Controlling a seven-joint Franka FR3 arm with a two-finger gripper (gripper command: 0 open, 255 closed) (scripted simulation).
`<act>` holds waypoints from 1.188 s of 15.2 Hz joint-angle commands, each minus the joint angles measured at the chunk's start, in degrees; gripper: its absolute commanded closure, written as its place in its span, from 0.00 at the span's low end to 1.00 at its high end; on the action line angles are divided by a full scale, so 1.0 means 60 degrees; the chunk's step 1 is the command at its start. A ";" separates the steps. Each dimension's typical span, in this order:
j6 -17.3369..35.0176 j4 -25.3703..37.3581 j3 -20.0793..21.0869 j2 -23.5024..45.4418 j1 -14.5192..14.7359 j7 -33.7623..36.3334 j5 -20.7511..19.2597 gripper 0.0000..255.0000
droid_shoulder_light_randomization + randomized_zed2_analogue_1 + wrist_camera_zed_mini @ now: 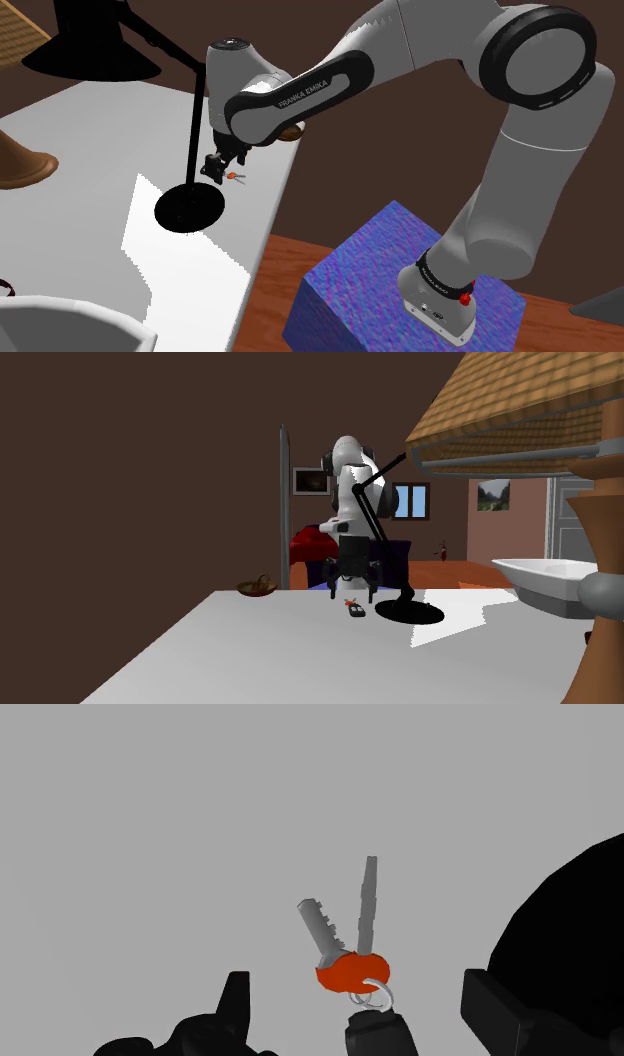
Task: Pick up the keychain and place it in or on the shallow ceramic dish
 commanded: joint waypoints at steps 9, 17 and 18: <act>0.0005 -0.0019 0.0001 -0.0015 -0.0003 -0.0002 0.0004 1.00; -0.0764 0.0330 0.0082 -0.0461 -0.0057 -0.0173 0.0232 1.00; -0.0876 0.0386 0.0091 -0.0521 -0.0063 -0.0196 0.0262 1.00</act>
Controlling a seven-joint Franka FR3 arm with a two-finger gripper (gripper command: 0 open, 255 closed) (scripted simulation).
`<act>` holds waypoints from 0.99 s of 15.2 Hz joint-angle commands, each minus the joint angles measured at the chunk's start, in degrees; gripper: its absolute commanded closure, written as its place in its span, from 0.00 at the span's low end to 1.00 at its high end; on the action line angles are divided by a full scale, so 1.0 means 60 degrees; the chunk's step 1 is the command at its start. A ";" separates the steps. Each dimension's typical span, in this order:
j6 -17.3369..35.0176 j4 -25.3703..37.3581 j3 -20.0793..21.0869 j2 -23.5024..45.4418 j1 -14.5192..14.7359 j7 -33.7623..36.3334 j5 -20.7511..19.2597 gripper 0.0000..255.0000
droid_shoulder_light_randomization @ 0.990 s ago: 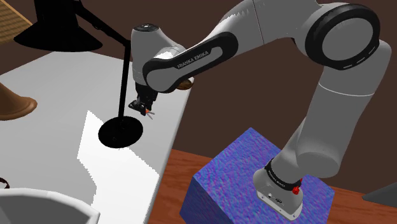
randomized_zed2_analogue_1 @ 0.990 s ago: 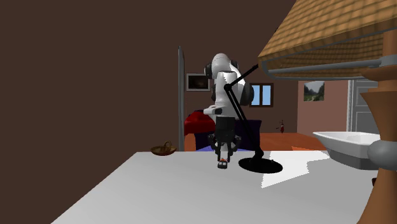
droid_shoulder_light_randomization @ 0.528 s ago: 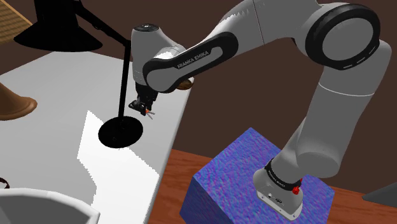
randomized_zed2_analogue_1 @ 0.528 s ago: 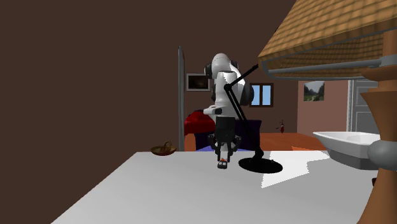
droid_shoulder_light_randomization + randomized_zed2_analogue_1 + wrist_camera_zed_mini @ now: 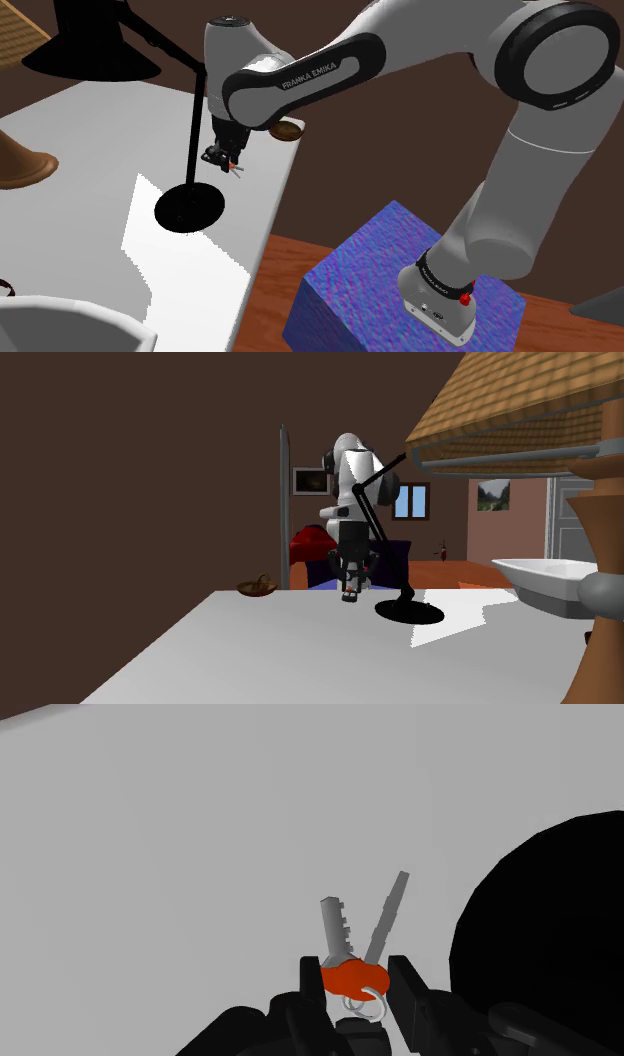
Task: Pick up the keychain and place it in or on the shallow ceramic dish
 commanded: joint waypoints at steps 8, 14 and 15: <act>-0.1056 0.0622 0.0060 -0.0459 -0.0049 -0.0196 0.0236 1.00; -0.1761 0.1109 0.0086 -0.0692 -0.0063 -0.0290 0.0351 1.00; -0.1880 0.1198 0.0089 -0.0724 -0.0065 -0.0304 0.0366 1.00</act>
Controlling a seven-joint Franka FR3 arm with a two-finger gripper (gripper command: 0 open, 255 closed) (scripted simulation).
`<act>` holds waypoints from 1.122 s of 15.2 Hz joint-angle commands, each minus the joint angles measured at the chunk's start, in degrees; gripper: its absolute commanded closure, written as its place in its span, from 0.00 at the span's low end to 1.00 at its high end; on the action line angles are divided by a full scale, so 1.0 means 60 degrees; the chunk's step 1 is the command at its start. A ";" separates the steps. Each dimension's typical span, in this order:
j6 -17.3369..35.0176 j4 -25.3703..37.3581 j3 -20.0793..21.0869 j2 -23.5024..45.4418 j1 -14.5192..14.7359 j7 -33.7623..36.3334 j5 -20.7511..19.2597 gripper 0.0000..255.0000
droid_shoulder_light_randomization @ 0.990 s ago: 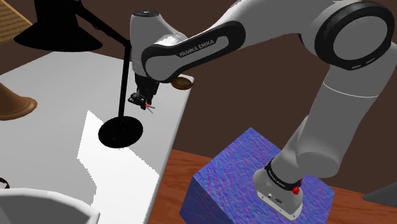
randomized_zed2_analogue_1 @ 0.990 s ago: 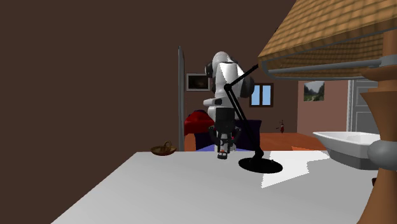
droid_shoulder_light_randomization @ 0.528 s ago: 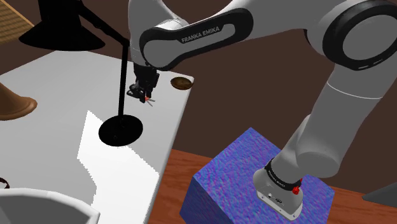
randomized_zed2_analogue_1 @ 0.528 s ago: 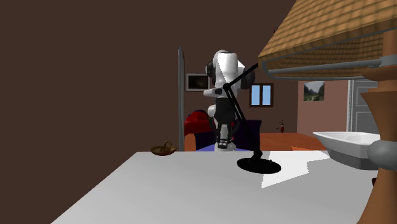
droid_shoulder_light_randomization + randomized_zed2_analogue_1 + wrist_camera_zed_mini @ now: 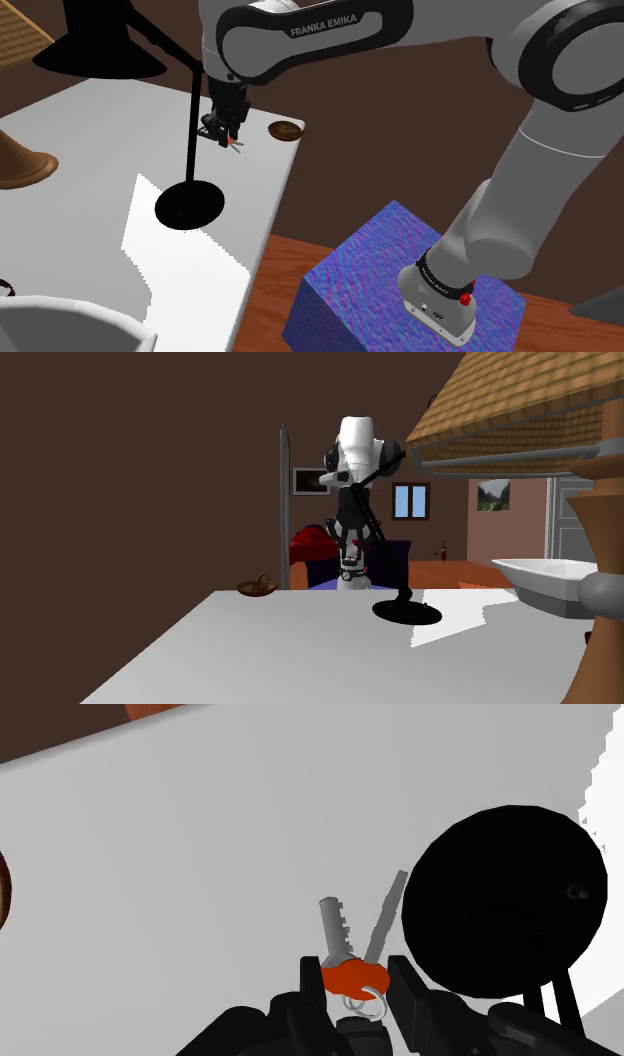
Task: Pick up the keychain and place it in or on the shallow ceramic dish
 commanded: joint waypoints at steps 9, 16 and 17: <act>0.0034 -0.0534 -0.0697 -0.0608 -0.1056 -0.1893 0.0414 1.00; -0.0005 -0.0481 -0.1366 -0.0641 -0.1906 -0.3495 0.0623 1.00; -0.0023 -0.0429 -0.1461 -0.0610 -0.2024 -0.3719 0.0646 1.00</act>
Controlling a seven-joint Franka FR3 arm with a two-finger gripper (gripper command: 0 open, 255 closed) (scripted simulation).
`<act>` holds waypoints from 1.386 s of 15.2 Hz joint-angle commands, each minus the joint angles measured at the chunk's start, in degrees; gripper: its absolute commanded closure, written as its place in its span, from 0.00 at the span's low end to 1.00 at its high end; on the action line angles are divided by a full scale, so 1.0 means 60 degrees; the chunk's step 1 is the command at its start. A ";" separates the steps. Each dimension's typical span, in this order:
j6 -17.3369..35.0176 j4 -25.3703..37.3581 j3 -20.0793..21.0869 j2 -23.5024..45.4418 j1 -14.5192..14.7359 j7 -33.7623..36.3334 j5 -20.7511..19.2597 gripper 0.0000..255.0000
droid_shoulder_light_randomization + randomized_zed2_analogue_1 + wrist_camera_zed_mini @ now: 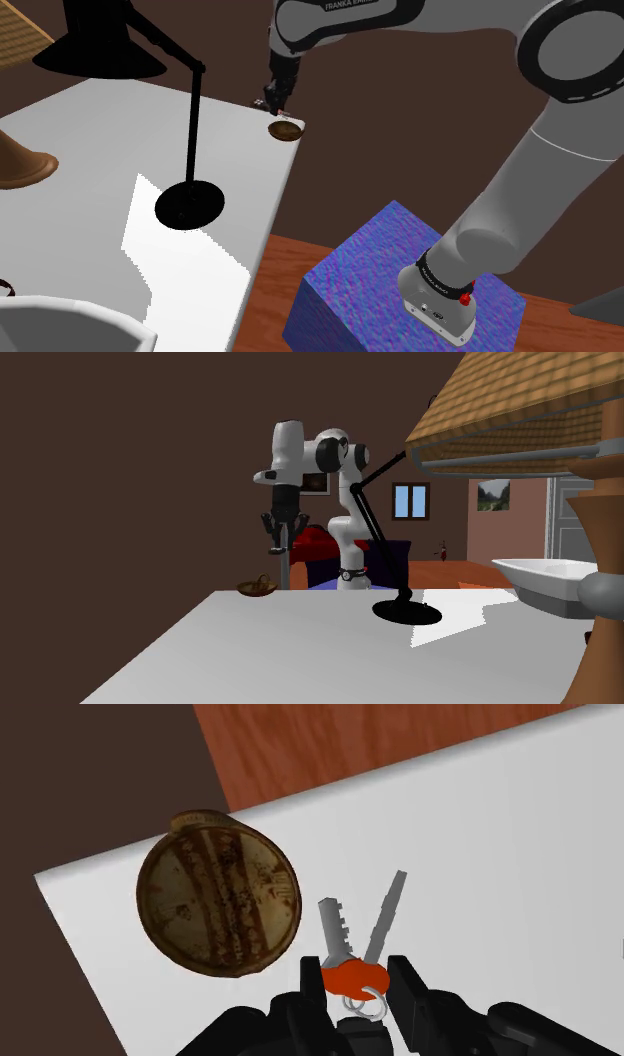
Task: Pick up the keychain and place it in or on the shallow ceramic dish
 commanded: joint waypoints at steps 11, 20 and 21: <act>0.0585 -0.0001 -0.0619 0.0567 -0.0786 -0.1456 0.0112 1.00; 0.1664 -0.0656 -0.0633 0.0995 -0.0775 -0.1409 0.0045 1.00; 0.1665 -0.0657 -0.0633 0.0993 -0.0775 -0.1409 0.0045 1.00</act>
